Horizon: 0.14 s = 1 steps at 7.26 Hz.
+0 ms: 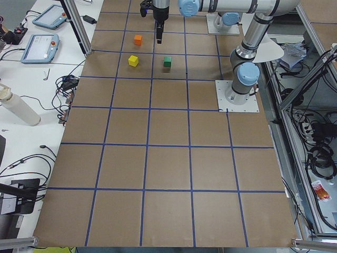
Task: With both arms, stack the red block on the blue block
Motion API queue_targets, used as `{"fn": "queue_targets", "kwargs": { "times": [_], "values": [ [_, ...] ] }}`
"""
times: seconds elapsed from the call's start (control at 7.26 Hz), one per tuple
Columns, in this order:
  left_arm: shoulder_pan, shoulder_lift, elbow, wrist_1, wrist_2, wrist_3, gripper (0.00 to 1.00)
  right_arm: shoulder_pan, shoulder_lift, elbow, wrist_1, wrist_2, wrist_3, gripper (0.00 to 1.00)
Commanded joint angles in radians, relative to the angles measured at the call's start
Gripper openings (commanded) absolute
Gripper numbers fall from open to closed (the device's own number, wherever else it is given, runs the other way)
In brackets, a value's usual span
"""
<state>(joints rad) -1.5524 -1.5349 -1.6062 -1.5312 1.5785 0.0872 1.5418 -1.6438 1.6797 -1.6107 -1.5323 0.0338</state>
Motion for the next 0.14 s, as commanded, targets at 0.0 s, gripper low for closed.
{"fn": "queue_targets", "kwargs": {
  "times": [0.0],
  "values": [
    [0.000,0.001,-0.003,0.000,0.000,0.000,1.00,0.000,-0.002,0.000,0.008,0.000,0.000,1.00]
  ]
}}
